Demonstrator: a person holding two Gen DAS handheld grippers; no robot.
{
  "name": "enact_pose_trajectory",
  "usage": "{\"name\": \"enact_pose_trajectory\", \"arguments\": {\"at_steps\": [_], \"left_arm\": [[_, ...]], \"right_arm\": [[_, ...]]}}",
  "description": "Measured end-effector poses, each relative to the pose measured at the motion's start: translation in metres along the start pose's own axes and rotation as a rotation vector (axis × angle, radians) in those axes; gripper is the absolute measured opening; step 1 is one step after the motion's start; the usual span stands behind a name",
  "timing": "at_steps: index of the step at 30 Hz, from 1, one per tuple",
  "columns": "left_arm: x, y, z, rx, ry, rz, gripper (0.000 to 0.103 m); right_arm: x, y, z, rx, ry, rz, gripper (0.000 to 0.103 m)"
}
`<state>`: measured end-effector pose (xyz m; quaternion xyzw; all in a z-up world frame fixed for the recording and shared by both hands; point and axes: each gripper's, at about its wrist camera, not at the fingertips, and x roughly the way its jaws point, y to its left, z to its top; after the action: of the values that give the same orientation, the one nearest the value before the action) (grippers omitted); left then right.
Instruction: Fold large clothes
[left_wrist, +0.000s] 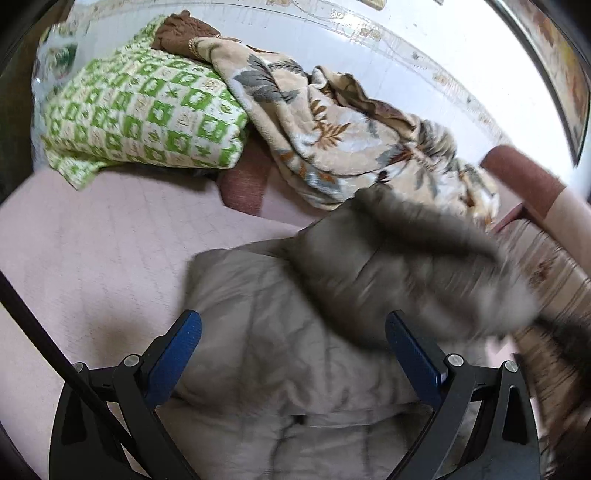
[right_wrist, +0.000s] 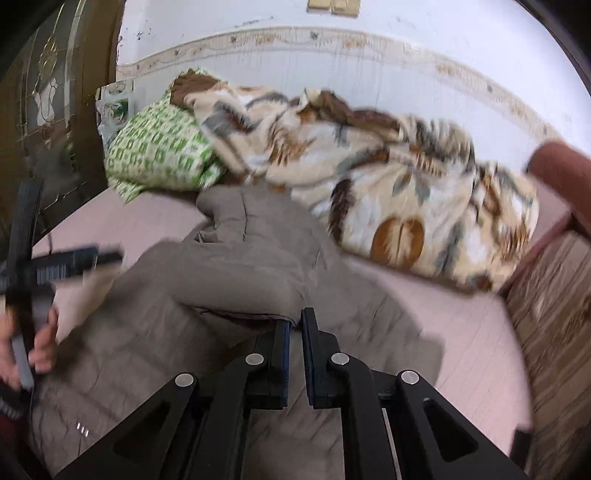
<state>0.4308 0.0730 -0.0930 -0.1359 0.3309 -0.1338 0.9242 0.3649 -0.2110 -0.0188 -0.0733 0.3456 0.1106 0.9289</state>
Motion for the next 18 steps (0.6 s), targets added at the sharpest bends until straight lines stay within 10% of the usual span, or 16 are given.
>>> {"name": "enact_pose_trajectory", "arguments": {"at_steps": [8, 18], "left_arm": [[0.010, -0.037, -0.012, 0.083, 0.010, -0.037, 0.100], [0.030, -0.051, -0.012, 0.107, 0.031, 0.044, 0.100]], "right_arm": [[0.027, 0.012, -0.091, 0.087, 0.121, 0.028, 0.002], [0.030, -0.028, -0.015, 0.250, -0.024, 0.166, 0.003]]}}
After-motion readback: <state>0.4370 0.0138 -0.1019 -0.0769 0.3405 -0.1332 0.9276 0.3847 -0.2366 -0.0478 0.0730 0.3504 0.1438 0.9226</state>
